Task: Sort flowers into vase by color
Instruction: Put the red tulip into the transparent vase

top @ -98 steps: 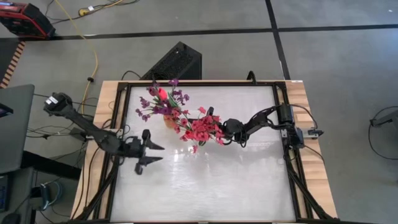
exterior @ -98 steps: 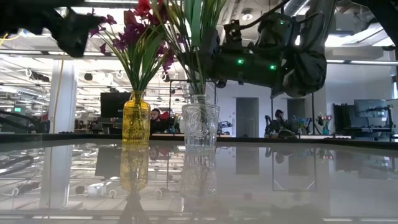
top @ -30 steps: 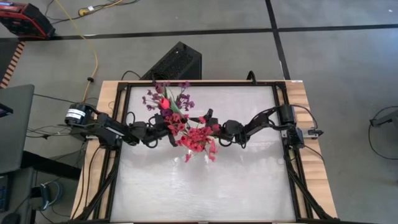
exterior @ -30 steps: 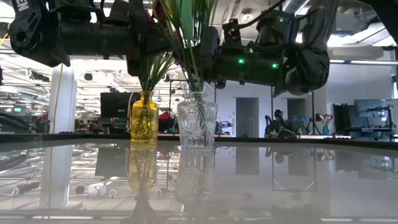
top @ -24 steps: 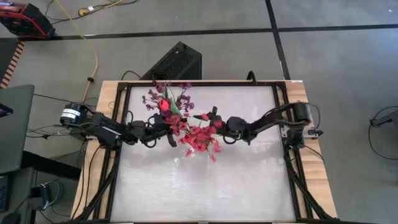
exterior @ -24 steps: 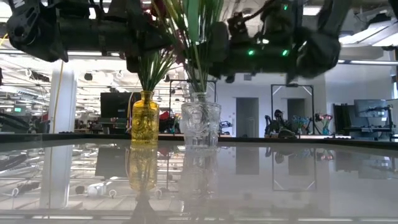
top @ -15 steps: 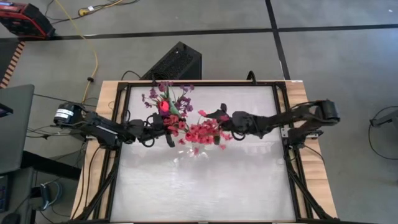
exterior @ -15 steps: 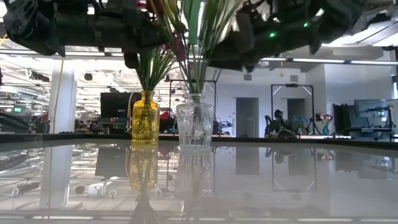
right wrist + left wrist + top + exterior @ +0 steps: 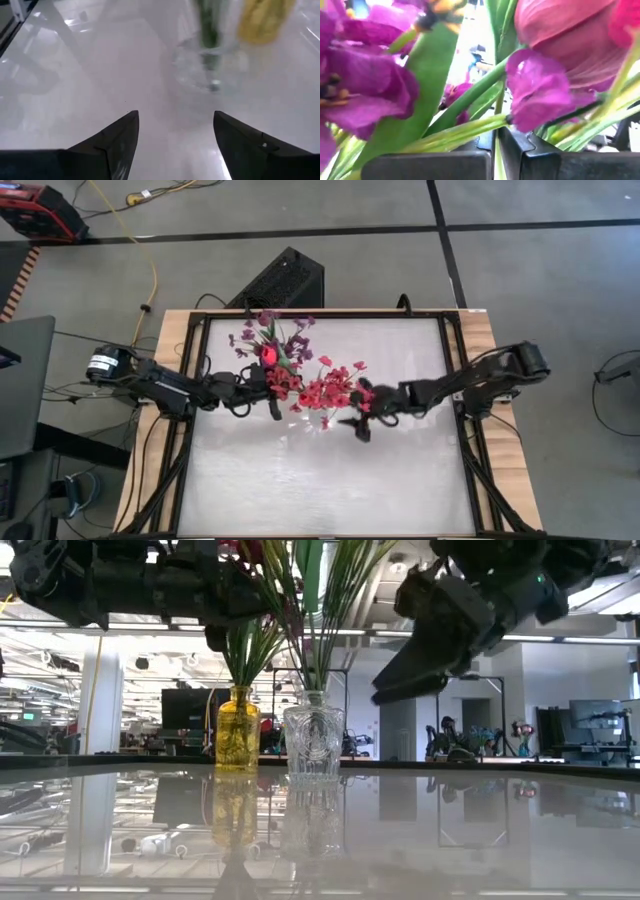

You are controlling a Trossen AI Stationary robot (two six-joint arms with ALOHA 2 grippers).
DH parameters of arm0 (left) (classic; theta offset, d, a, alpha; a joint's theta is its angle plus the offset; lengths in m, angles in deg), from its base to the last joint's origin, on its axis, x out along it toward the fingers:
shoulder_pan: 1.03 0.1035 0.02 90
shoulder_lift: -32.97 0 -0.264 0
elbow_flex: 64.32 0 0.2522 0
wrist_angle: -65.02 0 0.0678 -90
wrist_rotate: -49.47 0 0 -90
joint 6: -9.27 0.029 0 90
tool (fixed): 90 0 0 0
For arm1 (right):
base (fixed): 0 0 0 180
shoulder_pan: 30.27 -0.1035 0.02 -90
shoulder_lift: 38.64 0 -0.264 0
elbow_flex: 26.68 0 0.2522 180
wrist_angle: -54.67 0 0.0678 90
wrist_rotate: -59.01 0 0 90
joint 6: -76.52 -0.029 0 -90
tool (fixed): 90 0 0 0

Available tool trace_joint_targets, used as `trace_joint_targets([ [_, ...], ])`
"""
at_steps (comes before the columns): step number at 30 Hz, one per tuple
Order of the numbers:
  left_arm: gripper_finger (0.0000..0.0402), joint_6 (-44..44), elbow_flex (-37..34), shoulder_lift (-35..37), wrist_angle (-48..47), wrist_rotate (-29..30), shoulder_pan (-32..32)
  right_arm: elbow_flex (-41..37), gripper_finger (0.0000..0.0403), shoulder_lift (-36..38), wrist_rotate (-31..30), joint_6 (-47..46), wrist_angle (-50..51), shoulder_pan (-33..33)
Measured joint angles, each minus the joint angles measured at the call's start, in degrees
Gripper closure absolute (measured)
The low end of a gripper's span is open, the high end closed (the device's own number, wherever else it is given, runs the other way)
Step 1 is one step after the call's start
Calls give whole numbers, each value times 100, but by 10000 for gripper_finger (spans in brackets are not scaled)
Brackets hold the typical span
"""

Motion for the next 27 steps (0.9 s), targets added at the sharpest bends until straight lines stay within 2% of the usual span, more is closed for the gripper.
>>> trace_joint_targets([
  [5,401,59,396,0,-774,-162,0,81,121,-887,-242,-13,-1218,-329],
  [14,401,151,921,0,-1932,-238,-15,388,121,-1831,-260,5,-1820,-345],
  [18,401,71,923,0,-2171,-293,-15,400,121,-2002,-263,33,-2252,-285],
  [27,401,-16,922,-52,-2488,-470,-15,401,121,-2026,-389,33,-2440,-89],
])
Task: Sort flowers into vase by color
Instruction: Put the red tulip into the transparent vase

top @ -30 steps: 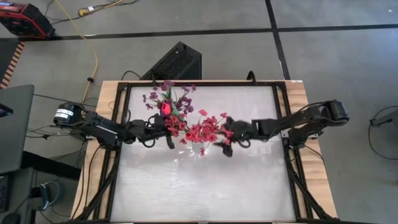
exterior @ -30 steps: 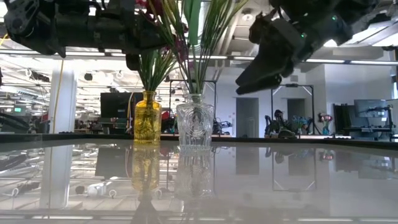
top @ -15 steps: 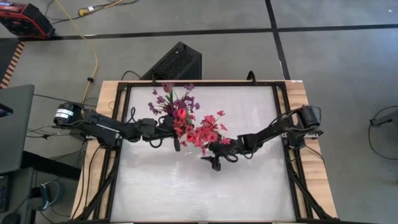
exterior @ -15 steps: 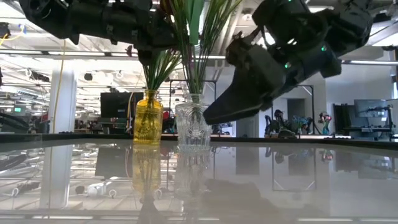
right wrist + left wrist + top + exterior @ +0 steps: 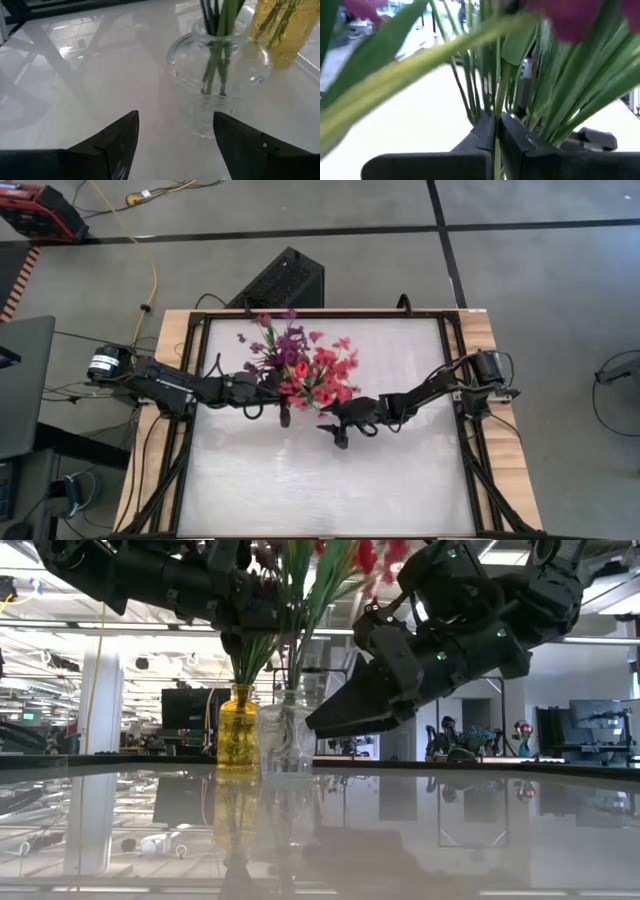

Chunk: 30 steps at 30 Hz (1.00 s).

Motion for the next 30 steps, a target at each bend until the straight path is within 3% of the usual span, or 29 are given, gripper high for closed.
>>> trace_joint_targets([
  [18,401,-3,-19,3,-350,-119,0,0,121,2,-173,65,-83,32],
  [23,398,67,-23,328,-907,-149,0,2,121,7,-172,110,-73,30],
  [30,317,82,-25,1130,-1790,-89,0,4,121,9,-158,166,-68,66],
])
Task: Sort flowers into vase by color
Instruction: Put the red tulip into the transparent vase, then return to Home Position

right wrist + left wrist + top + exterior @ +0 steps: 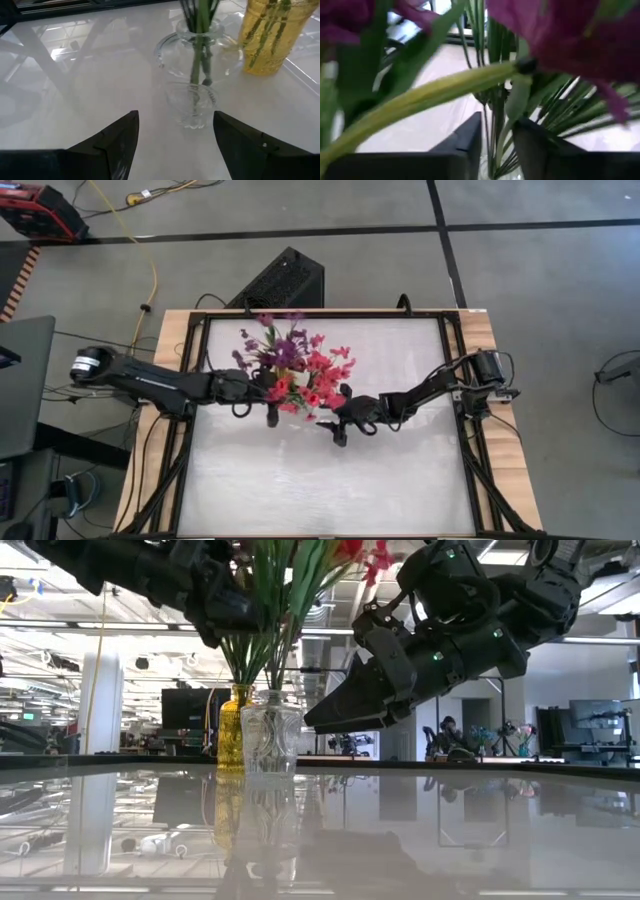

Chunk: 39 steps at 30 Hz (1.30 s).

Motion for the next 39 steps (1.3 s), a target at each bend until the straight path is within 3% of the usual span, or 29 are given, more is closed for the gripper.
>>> trace_joint_targets([
  [5,244,-4,0,306,-432,139,0,0,121,0,0,0,2,5],
  [9,216,-51,0,544,-1043,139,0,0,121,0,4,-2,2,1],
  [13,212,-25,0,695,-1558,-153,18,0,121,23,9,-1,25,3],
  [19,212,345,2,826,-2267,-1384,138,0,121,329,12,-4,338,3],
  [22,212,461,131,1000,-3208,-1817,188,0,121,615,13,-2,719,-1],
  [26,212,364,487,1355,-4569,-1951,185,0,121,1086,13,-2,1290,-17],
  [30,212,88,508,1908,-5335,-1874,107,0,121,1635,13,-7,2080,-36],
  [35,212,-453,-105,2981,-5341,-1418,-224,0,121,2424,7,23,3206,-226],
  [39,212,-604,-818,3858,-4185,-1184,-544,-456,123,3044,-106,281,3202,-361],
])
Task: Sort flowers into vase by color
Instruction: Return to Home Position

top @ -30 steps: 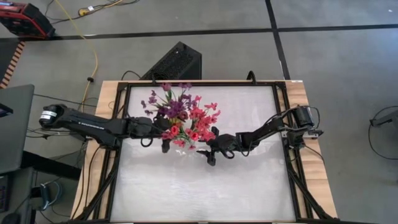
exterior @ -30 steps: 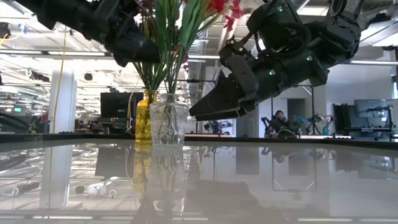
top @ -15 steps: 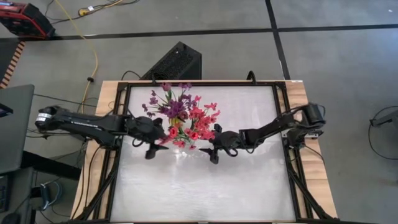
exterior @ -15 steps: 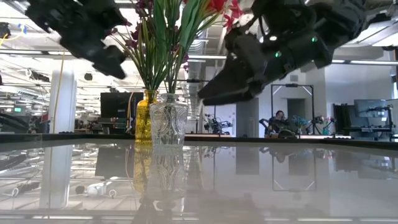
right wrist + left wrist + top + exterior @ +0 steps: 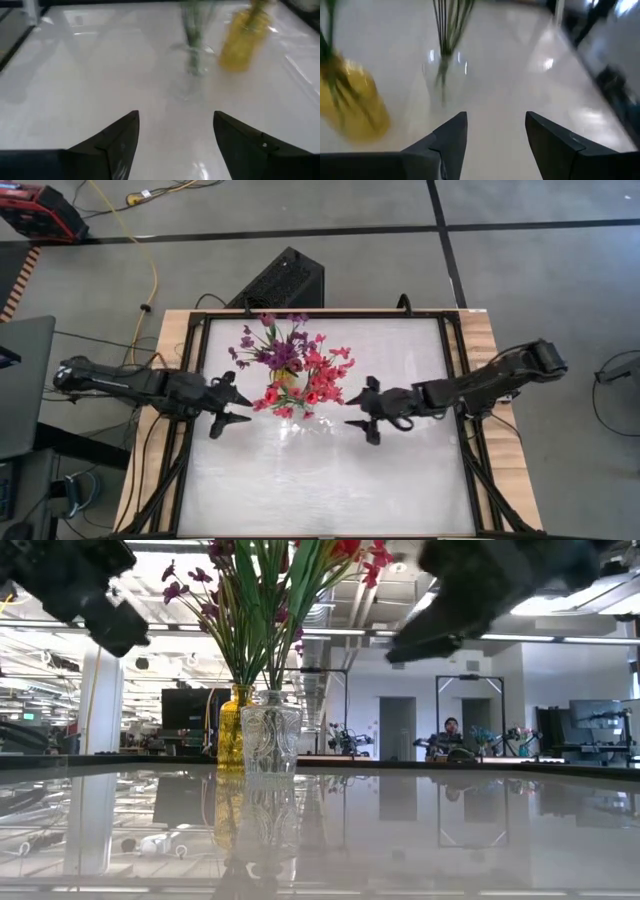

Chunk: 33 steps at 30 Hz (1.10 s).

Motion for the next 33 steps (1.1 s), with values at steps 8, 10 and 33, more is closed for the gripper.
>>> trace_joint_targets([
  [8,212,268,-1276,802,2286,543,-120,-1798,176,1623,-357,-436,-1142,330],
  [10,212,312,-1616,865,2711,878,-114,-2125,210,1994,-332,-440,-1329,452],
  [33,212,734,-2212,868,3670,1645,674,-3786,387,4151,141,-198,-619,1349],
])
